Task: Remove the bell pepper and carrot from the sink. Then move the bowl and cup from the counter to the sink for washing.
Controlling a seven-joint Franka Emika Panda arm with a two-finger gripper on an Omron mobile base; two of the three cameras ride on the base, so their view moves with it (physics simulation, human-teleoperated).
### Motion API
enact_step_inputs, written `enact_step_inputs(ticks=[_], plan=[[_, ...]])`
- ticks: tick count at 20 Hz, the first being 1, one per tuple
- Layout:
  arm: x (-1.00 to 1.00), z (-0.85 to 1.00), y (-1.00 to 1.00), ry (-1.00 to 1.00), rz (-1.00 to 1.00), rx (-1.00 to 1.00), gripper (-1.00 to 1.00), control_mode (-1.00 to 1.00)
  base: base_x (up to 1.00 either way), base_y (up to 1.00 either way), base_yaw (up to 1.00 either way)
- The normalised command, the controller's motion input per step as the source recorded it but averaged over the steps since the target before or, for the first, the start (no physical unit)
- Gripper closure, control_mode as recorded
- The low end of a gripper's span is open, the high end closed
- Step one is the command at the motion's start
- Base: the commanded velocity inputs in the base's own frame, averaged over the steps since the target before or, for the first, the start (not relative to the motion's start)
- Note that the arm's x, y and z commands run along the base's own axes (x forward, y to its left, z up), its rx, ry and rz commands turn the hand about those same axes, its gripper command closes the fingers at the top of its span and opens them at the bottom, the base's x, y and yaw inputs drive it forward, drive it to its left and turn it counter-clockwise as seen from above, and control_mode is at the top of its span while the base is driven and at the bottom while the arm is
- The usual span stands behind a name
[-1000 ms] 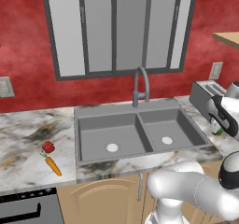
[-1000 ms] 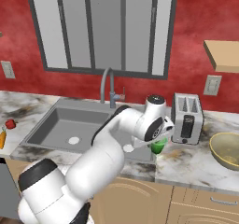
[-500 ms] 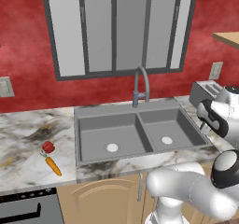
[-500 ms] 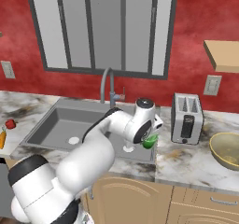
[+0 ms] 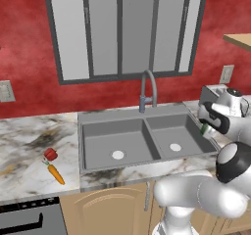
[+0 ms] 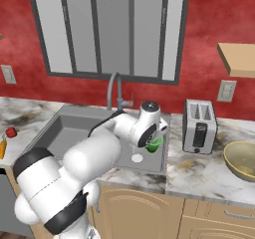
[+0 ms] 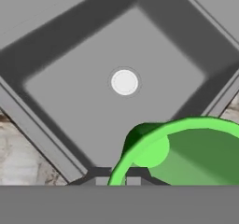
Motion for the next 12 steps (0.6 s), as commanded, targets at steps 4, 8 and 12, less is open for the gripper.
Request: enact_step_inputs(ticks=[4,8,12], plan=[[0.30,-0.04,0.18,0.00,0.09,0.00,1.00,-1.00,0.00,0.00,0.00],[0.32,-0.11,0.07,0.01,0.05,-0.01,1.00,-1.00,0.00,0.00,0.00],[0.32,-0.12,0.07,0.02,0.02,-0.02,1.00,-1.00,0.00,0.00,0.00]])
